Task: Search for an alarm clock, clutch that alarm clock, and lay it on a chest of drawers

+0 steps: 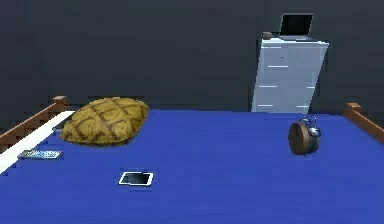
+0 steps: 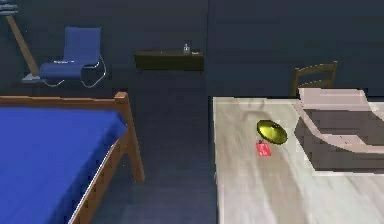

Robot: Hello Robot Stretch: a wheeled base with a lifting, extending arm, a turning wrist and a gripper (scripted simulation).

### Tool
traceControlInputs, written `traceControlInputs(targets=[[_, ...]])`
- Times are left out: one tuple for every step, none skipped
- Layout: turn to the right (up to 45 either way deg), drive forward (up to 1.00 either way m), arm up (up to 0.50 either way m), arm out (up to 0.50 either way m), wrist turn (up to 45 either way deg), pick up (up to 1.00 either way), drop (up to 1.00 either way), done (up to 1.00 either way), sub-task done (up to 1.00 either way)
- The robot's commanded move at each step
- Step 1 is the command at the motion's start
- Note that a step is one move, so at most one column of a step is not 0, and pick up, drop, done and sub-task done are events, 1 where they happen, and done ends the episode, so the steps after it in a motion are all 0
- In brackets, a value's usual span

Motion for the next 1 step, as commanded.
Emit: traceControlInputs(targets=[[45.0,0.00,0.00,0.00,0.0,0.00,0.00,0.00,0.00]])
